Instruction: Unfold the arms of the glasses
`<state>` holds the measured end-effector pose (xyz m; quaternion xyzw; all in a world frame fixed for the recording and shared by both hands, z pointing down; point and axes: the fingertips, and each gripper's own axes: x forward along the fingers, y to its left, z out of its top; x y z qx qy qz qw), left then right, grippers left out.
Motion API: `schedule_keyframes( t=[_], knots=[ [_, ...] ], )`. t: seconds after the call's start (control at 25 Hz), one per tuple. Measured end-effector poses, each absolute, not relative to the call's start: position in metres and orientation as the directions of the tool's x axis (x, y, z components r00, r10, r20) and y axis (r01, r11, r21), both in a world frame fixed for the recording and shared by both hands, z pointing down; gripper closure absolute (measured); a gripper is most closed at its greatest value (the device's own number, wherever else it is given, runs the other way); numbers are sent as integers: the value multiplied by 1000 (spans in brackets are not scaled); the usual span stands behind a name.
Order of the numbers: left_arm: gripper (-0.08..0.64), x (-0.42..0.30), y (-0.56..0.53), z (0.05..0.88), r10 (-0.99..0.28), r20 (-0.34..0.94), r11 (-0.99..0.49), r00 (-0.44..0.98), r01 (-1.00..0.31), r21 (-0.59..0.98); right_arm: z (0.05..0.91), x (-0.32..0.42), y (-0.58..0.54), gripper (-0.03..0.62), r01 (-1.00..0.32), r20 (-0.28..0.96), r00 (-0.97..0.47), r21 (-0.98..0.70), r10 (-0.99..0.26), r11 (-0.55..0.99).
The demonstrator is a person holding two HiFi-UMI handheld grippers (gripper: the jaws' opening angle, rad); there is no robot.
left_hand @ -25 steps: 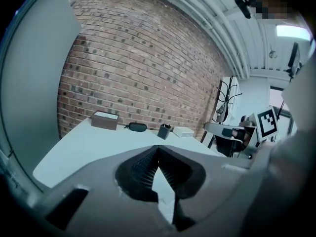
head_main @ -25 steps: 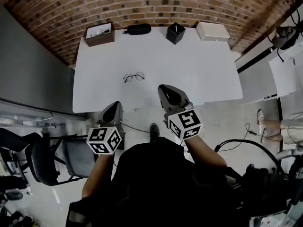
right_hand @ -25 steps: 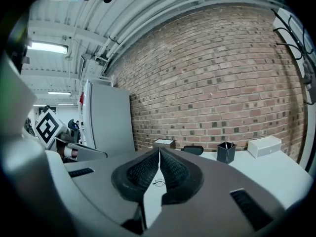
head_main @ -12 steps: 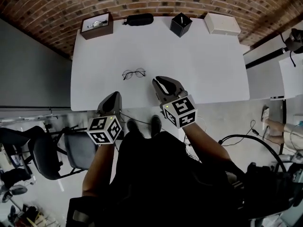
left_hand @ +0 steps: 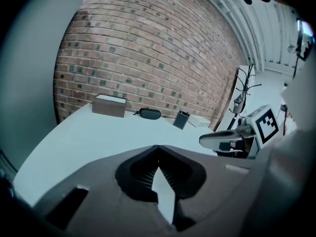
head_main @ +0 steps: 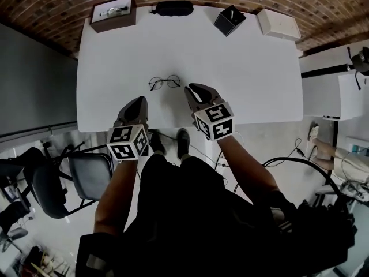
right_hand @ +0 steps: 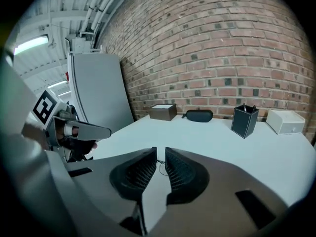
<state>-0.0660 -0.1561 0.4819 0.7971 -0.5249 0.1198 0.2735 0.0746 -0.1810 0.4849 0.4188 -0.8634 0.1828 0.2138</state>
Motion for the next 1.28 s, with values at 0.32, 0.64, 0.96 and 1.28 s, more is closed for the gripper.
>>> schedule_keyframes(
  t=[0.32, 0.64, 0.96, 1.28],
  knots=[
    [551, -68, -181, 528, -748, 518, -295, 415, -907, 300, 545, 59, -191, 540, -790, 634, -526, -116, -567, 603],
    [447, -57, -191, 585, -642, 626, -294, 443, -896, 333, 591, 57, -205, 538, -792, 708, -464, -62, -532, 608],
    [445, -55, -196, 609, -607, 666, -278, 433, -901, 332, 612, 50, -207, 538, -775, 727, -462, -52, -508, 630],
    [445, -51, -200, 629, -585, 695, -279, 419, -908, 313, 626, 55, -209, 538, -789, 741, -437, -46, -509, 612]
  ],
)
